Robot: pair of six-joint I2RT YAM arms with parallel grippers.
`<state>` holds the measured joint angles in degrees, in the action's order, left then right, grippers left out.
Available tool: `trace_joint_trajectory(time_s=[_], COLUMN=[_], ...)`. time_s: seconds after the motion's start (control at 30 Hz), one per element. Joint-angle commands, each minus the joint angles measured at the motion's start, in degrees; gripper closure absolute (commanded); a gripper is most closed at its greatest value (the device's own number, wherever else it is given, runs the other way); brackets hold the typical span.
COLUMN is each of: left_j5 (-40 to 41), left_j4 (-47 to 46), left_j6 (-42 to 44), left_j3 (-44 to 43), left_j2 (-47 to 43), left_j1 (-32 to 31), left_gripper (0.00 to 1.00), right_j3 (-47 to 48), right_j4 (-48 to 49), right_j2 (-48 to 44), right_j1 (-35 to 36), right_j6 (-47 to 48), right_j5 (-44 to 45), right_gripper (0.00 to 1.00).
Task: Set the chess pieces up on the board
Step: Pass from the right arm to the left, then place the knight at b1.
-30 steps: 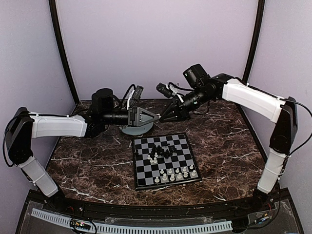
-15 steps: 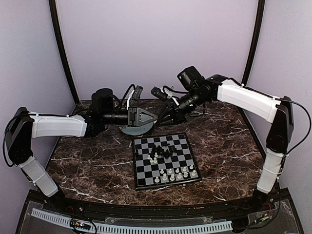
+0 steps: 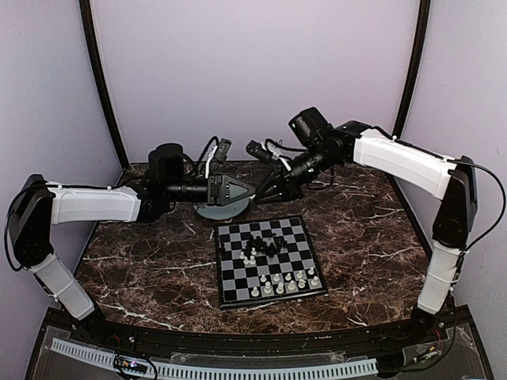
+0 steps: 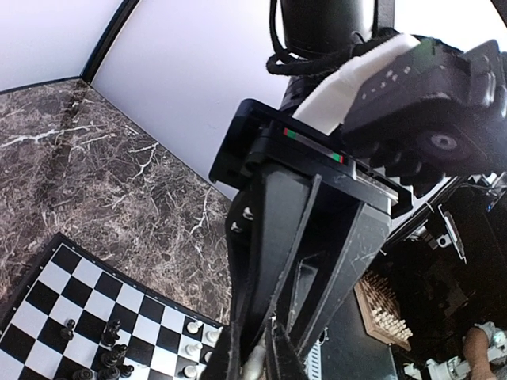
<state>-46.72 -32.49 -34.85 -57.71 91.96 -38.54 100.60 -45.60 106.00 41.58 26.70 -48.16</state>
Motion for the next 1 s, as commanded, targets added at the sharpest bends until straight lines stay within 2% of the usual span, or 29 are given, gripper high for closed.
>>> trace_joint_trajectory(time_s=[0.0,0.1,0.23,0.33,0.4,0.6,0.77,0.87,0.97], left_j5=[-1.73,-1.56,-0.35,1.92,4.51,17.32,35.64,42.48,43.84], left_j4=[-0.56,-0.49,1.32,7.21,12.21,28.23,38.59,41.83,43.48], left_j6=[0.65,0.99,3.05,7.05,11.34,27.36,41.25,44.66,45.38], left_j3=[-0.78,-0.73,-1.13,-2.29,-3.89,-9.48,-12.15,-13.84,-13.42], left_j2=[-3.24,-3.44,-3.91,-4.89,-5.66,-6.79,-4.78,-2.93,-2.13], left_j1=[-0.16,-0.08,-0.19,-0.28,-0.71,-5.67,-15.11,-18.16,-20.82], left_gripper=[0.98,1.0,1.0,1.0,1.0,1.0,1.0,1.0,1.0], right_j3=[0.5,0.39,0.06,-2.79,-5.59,-14.63,-24.72,-30.8,-35.22], right_j4=[1.9,2.1,0.91,-0.25,-0.26,1.48,8.3,13.33,17.24], right_j2=[-0.09,-0.01,-0.88,-3.72,-5.96,-11.39,-15.48,-17.03,-18.34], right_j1=[-0.43,-0.41,-0.57,-1.61,-3.03,-8.71,-13.19,-14.92,-15.21], right_j6=[-0.58,-0.55,0.83,3.29,4.21,6.37,6.49,5.21,5.61], right_j5=[0.93,1.62,3.49,5.51,6.4,7.02,9.93,12.54,15.51], right_gripper=[0.81,0.79,0.69,0.58,0.56,0.53,0.53,0.53,0.53])
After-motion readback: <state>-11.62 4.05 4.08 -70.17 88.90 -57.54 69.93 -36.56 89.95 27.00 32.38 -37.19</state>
